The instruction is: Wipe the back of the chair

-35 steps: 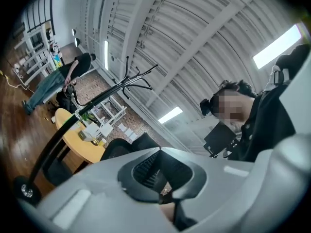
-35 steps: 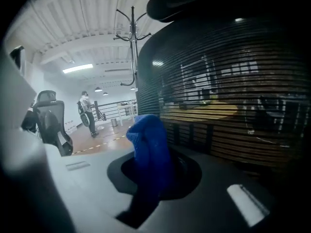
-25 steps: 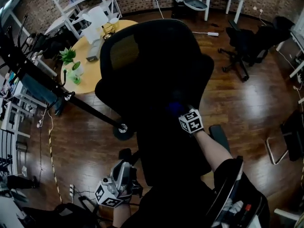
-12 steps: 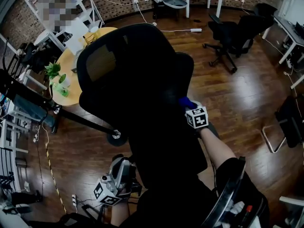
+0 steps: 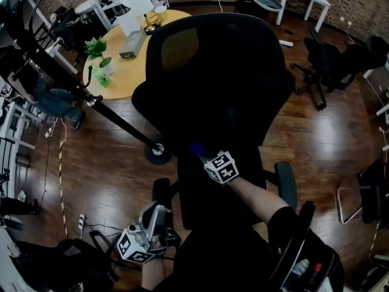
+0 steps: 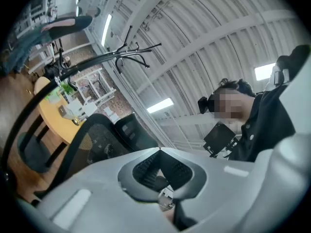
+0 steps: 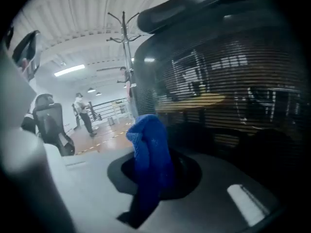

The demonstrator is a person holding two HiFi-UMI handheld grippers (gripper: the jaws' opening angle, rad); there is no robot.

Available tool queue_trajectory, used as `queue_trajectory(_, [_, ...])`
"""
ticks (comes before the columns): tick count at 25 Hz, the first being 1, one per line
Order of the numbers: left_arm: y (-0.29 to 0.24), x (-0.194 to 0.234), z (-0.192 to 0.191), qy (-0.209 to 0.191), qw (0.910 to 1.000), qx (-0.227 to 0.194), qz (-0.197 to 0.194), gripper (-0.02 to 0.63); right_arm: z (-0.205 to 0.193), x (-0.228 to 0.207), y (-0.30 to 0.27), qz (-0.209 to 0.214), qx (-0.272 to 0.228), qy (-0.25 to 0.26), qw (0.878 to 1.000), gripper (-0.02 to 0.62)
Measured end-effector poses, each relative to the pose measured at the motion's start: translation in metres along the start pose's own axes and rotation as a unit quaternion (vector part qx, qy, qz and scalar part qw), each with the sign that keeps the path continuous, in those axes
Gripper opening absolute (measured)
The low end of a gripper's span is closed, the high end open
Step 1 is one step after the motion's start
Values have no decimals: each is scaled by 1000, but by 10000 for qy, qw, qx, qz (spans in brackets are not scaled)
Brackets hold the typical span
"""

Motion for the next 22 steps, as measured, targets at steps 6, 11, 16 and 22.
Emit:
queue_trajectory(6, [70, 24, 29, -168, 9931, -584, 1006, 2, -11, 51, -98, 716, 600, 152, 9955, 35])
queue_trajectory(11, [102, 32, 43, -292, 9865, -776, 1412, 3, -35, 51, -134, 717, 1134, 412, 9901, 35])
queue_trajectory(16, [97, 47, 44, -242, 9883, -616, 1375, 2, -46, 11, -121, 438, 1221, 372, 9909, 35])
queue_trajectory(22, [50, 59, 31, -76, 9958, -149, 901, 2, -68, -48, -59, -165, 1273, 113, 9917, 35])
Point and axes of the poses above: the fingertips, and each gripper's own axes: y backward along the fingers, x to its left, z out of its top, the point moved 3 cm from there along y, backward along the fingers, and after that the axes turned 13 degrees about z, right-handed, at the moved point
